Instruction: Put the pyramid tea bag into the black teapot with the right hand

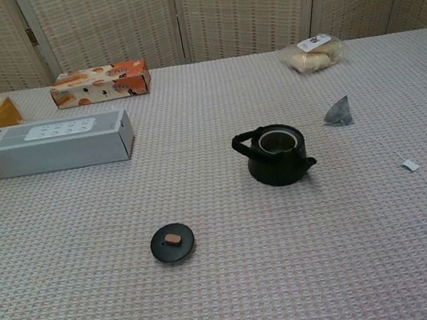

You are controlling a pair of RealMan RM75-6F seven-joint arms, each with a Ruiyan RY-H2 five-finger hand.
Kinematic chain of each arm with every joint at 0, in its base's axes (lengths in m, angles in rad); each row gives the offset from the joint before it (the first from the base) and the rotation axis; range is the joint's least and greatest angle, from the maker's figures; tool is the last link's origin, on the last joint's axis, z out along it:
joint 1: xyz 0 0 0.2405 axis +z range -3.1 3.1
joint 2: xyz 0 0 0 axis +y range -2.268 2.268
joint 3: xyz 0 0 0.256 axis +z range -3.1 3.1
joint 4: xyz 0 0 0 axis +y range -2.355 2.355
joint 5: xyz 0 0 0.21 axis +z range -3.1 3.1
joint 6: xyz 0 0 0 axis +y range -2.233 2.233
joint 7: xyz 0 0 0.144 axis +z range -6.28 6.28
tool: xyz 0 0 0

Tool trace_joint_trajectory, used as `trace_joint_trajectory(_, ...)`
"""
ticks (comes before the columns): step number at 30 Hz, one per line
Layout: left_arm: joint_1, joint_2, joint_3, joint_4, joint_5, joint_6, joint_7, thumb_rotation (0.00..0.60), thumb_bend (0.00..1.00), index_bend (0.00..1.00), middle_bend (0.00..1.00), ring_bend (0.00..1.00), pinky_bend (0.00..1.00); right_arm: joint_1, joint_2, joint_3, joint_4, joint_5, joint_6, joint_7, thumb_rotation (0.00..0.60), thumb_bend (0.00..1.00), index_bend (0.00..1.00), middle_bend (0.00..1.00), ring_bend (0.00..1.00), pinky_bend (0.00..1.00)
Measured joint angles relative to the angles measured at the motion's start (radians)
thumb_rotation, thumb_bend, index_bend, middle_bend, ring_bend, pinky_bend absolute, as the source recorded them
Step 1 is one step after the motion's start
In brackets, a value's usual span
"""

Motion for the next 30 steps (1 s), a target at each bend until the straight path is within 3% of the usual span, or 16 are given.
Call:
trace_joint_trajectory(12,-0.008,0.000,0.003,-0.001,0.000,-0.013,-0.013,0.600,0.14,0.00,0.00,0.00,0.10,0.023,-0.023,0.006,0.032,0.008,-0.049,0.000,0.600,0.24,0.00,0.00,0.00,0.00)
trace_joint_trajectory(16,-0.011,0.007,-0.002,0.003,-0.005,-0.018,-0.036,0.600,0.14,0.00,0.00,0.00,0.10,0.056,-0.063,0.008,0.104,-0.006,-0.095,0.036,0.600,0.23,0.06,0.00,0.00,0.00)
trace_joint_trajectory(21,-0.008,0.015,0.003,0.003,0.003,-0.016,-0.047,0.600,0.14,0.00,0.00,0.00,0.10,0.121,-0.145,0.006,0.232,-0.048,-0.168,0.064,0.600,0.23,0.20,0.00,0.00,0.00)
trace_joint_trajectory(30,0.006,0.026,0.012,-0.010,0.022,0.009,-0.062,0.600,0.14,0.00,0.00,0.00,0.10,0.210,-0.303,-0.024,0.409,-0.125,-0.262,0.154,0.600,0.26,0.29,0.00,0.00,0.00)
